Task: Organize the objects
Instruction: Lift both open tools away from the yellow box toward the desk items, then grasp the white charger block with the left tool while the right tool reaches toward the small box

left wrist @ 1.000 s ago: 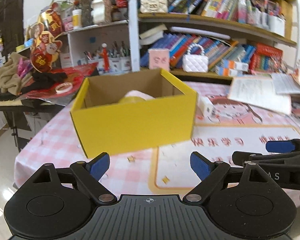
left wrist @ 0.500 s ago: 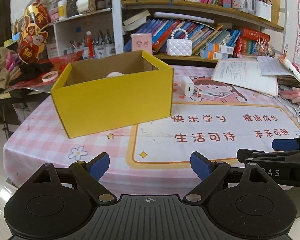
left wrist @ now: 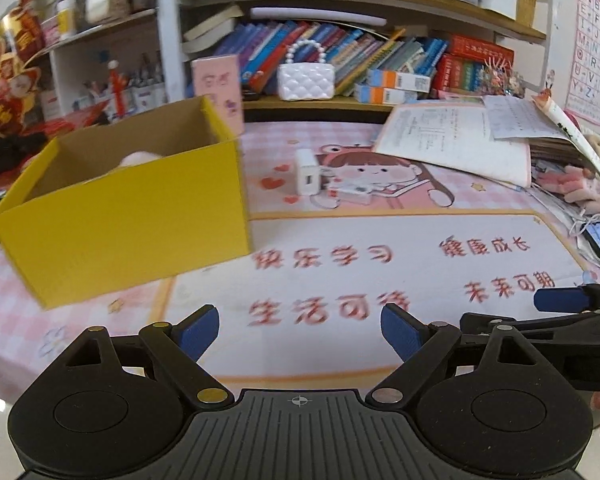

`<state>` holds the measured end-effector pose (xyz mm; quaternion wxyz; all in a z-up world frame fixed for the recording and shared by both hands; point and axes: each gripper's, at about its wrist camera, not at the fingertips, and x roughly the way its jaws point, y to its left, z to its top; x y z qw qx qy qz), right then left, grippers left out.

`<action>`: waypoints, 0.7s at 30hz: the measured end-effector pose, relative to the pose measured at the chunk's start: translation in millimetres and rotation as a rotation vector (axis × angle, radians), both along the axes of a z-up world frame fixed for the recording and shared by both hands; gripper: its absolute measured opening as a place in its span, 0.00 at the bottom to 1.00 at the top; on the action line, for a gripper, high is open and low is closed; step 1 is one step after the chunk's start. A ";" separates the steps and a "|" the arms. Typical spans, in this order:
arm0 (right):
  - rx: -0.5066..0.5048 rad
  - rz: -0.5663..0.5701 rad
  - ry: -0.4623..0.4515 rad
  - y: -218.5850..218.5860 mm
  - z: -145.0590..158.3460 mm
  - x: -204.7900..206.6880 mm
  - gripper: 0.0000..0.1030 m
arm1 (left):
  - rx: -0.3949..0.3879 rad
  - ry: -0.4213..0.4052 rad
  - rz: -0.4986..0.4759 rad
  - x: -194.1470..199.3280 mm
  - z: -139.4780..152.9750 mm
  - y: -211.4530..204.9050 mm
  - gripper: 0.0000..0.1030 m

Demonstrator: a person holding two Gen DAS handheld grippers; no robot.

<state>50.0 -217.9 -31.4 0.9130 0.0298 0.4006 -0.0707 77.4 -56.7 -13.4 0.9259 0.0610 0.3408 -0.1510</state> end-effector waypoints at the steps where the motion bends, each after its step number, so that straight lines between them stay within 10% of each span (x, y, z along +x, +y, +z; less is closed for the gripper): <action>1: 0.001 0.000 0.000 -6.4 -0.4 5.1 0.73 | 0.000 0.002 -0.001 4.2 -0.4 -6.3 0.88; 11: -0.015 0.012 -0.101 -65.2 11.2 62.2 0.71 | 0.051 -0.073 0.014 39.3 7.6 -68.9 0.86; 21: -0.024 0.094 -0.181 -93.0 22.9 117.8 0.71 | 0.058 -0.089 0.161 109.8 13.8 -94.5 0.54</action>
